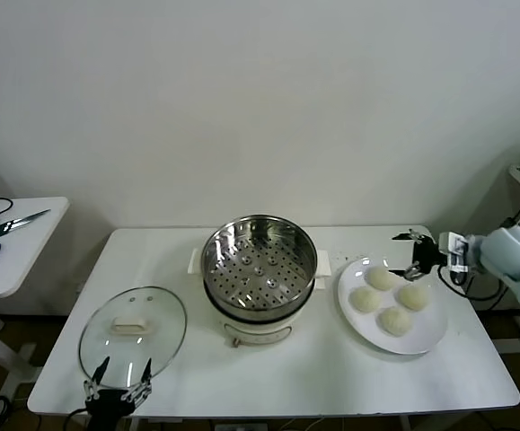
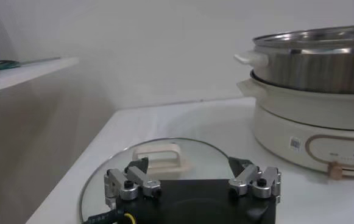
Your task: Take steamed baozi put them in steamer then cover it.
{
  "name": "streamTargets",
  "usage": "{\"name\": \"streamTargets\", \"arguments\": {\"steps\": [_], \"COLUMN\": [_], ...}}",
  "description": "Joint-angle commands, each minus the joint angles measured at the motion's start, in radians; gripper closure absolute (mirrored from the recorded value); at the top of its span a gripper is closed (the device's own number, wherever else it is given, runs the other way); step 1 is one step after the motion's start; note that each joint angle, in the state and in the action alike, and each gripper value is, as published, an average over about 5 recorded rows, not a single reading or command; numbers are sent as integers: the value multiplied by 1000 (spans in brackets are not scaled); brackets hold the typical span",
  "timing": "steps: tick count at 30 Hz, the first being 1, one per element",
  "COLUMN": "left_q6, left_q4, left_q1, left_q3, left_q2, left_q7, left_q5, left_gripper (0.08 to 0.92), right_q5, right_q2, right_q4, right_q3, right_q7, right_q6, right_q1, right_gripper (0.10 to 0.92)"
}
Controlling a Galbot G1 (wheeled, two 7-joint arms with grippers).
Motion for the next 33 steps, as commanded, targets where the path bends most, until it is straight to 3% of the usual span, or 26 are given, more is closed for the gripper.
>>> {"name": "streamTargets", "arguments": {"steps": [1,15,33], "left_q6": [0,10,12], "left_q4": [-2,-36,-29], "left_q1": [0,6,10], "left_q3": [0,-3,-3], "left_q2": [-1,-10,-17], "left_q7": [0,4,3], "left_q5": [6,11,18], "left_gripper": [177,177,177], "right_q5": [-23,6,-223], "right_q2": [73,353,485], "right_q4": [-228,-484,-668], "right_q3": [-516,-424,-212], "right_q7": [-241,-186,-115], "right_q6": [73,42,76], "right_q1": [474,280,98], "right_gripper": [203,203,203]}}
